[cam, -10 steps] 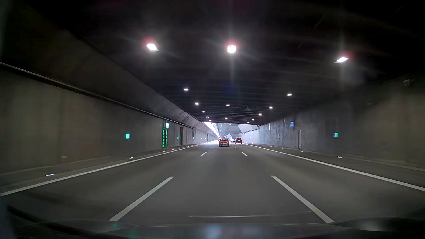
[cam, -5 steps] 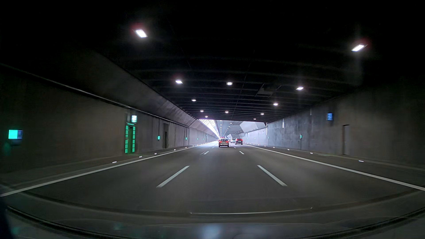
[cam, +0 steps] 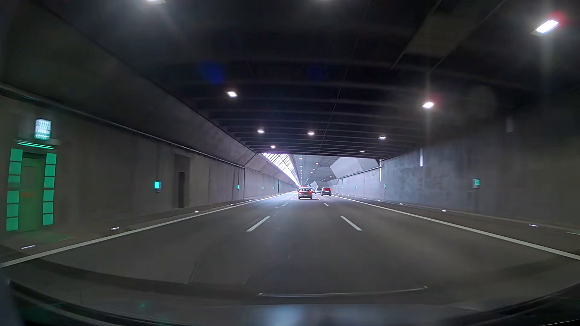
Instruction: Follow the waypoints while adhering to traffic rules and regulations
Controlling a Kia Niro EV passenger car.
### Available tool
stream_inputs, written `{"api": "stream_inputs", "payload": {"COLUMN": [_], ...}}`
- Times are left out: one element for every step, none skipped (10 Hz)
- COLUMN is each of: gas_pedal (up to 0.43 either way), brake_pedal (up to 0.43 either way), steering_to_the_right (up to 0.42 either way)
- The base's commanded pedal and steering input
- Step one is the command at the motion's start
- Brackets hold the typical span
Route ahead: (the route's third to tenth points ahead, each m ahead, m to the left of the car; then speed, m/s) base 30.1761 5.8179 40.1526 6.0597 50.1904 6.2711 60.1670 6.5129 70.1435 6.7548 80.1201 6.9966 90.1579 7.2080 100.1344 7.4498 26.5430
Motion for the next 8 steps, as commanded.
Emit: {"api": "stream_inputs", "payload": {"gas_pedal": [0.059, 0.067, 0.079, 0.079, 0.079, 0.079, 0.079, 0.079], "brake_pedal": [0.0, 0.0, 0.0, 0.0, 0.0, 0.0, 0.0, 0.0], "steering_to_the_right": [0.0, 0.0, 0.0, 0.0, 0.0, 0.0, 0.0, 0.0]}}
